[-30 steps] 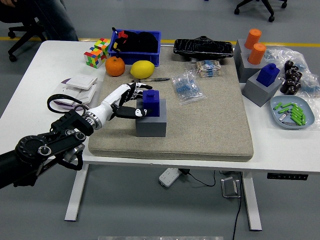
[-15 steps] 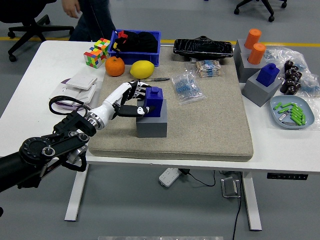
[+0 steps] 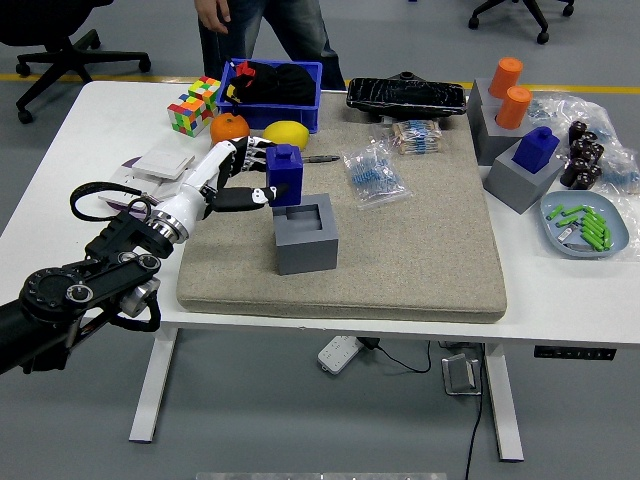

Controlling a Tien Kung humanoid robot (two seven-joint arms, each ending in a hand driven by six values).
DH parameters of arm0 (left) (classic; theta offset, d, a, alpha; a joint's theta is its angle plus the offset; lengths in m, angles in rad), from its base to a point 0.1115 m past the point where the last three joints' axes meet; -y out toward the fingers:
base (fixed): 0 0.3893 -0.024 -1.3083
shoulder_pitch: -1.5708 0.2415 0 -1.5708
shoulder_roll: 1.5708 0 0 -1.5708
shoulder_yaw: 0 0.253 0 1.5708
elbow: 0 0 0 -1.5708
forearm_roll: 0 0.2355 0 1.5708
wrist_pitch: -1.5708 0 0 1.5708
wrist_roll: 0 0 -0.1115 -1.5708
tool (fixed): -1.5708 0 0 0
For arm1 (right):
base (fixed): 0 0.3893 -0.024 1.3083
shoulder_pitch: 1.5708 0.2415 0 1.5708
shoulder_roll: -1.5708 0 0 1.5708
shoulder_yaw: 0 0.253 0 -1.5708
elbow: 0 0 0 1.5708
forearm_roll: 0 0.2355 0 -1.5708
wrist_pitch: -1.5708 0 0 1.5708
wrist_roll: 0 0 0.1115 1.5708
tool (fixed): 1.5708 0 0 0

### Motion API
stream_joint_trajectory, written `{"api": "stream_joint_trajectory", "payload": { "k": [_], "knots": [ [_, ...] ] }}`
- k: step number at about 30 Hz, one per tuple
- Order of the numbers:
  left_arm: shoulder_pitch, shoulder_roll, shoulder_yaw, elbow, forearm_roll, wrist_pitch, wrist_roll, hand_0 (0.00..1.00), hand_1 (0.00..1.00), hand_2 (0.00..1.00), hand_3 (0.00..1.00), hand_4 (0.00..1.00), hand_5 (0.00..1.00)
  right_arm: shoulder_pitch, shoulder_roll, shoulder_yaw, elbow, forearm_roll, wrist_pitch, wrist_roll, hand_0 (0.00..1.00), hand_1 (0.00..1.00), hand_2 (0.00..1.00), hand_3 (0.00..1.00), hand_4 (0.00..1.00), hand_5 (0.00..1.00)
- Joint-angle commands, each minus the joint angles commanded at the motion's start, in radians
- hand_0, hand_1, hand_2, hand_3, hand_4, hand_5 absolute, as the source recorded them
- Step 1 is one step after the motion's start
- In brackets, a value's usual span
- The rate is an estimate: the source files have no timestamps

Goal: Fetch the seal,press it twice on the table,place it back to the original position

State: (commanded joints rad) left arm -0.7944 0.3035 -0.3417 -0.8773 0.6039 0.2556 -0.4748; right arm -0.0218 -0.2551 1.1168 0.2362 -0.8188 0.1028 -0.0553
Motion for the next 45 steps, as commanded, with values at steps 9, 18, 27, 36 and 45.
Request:
{"api": "stream_joint_trajectory", "payload": {
  "k": [9, 18, 27, 36, 45],
  "knots": [
    [0.028, 0.016, 0.014, 0.099, -0.045, 0.016, -0.030, 0.663, 0.516, 0.475, 0.591, 0.644, 0.002, 0.000, 0.001, 0.000, 0.000, 0.000, 0.000, 0.000, 0.734, 0.684, 0.652, 0.617, 0.716, 0.517],
    [0.088, -0.018, 0.076, 0.208, -0.128, 0.007, -0.041, 0.662, 0.515, 0.476, 0.589, 0.647, 0.002, -0.001, 0.003, -0.004, 0.000, 0.002, 0.000, 0.000, 0.734, 0.684, 0.652, 0.617, 0.715, 0.516],
    [0.114, -0.048, 0.105, 0.259, -0.166, 0.007, -0.052, 0.663, 0.518, 0.477, 0.589, 0.655, 0.002, 0.002, 0.003, -0.012, 0.000, 0.003, 0.000, -0.001, 0.734, 0.684, 0.652, 0.617, 0.716, 0.516],
    [0.125, -0.052, 0.128, 0.265, -0.176, 0.005, -0.052, 0.659, 0.519, 0.478, 0.589, 0.663, 0.002, 0.002, 0.000, -0.022, 0.001, 0.007, 0.001, -0.002, 0.734, 0.684, 0.652, 0.617, 0.716, 0.516],
    [0.125, -0.046, 0.134, 0.266, -0.175, 0.006, -0.050, 0.659, 0.519, 0.478, 0.588, 0.666, 0.002, 0.002, 0.000, -0.028, 0.000, 0.009, 0.001, -0.001, 0.734, 0.684, 0.652, 0.617, 0.716, 0.516]
  ]
}}
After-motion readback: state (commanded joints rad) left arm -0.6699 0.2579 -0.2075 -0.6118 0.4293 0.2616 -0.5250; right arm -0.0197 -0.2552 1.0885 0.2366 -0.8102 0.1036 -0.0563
